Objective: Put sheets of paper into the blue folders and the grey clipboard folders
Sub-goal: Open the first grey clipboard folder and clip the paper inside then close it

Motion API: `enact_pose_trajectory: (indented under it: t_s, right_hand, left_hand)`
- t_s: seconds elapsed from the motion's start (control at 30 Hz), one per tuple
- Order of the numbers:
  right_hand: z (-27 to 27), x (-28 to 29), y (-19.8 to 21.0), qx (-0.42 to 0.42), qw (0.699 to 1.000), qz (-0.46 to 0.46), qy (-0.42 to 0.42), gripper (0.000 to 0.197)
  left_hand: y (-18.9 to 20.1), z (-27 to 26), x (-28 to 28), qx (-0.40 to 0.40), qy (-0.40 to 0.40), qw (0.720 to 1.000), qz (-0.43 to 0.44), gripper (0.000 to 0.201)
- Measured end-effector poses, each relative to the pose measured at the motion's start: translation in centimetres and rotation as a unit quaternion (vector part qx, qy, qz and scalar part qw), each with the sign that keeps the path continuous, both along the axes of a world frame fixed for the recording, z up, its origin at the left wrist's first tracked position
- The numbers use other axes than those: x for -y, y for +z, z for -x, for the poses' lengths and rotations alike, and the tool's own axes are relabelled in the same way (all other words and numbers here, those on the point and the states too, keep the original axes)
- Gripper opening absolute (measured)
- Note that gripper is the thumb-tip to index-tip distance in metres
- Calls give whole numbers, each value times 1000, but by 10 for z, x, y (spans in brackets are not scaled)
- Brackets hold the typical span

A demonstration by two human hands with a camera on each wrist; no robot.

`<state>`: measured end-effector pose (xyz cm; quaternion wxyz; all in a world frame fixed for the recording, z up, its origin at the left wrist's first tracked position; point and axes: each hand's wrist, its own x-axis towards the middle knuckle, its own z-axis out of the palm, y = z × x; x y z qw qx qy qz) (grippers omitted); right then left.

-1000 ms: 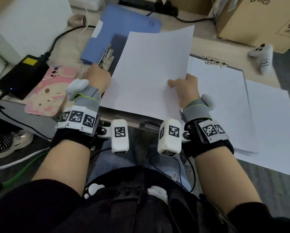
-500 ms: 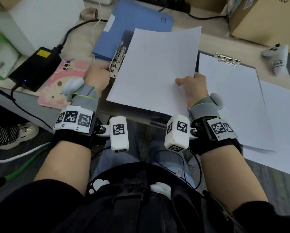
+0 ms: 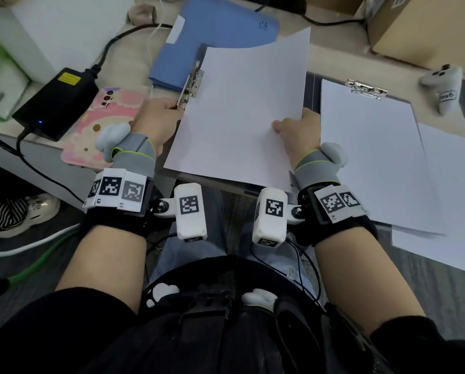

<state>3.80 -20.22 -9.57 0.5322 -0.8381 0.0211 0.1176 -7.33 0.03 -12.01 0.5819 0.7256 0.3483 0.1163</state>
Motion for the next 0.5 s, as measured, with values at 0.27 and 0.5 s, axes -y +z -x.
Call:
enact_pose_trajectory:
  t_s: [0.27,0.5]
  right_hand:
    - [5,-1,5,54,995,86,19,15]
    - [11,0,10,62,990,118,55,49]
  left_hand:
    - [0,3,2,-25,1,998,-58,36]
    - [5,-1,10,-29,-14,997,-72,26]
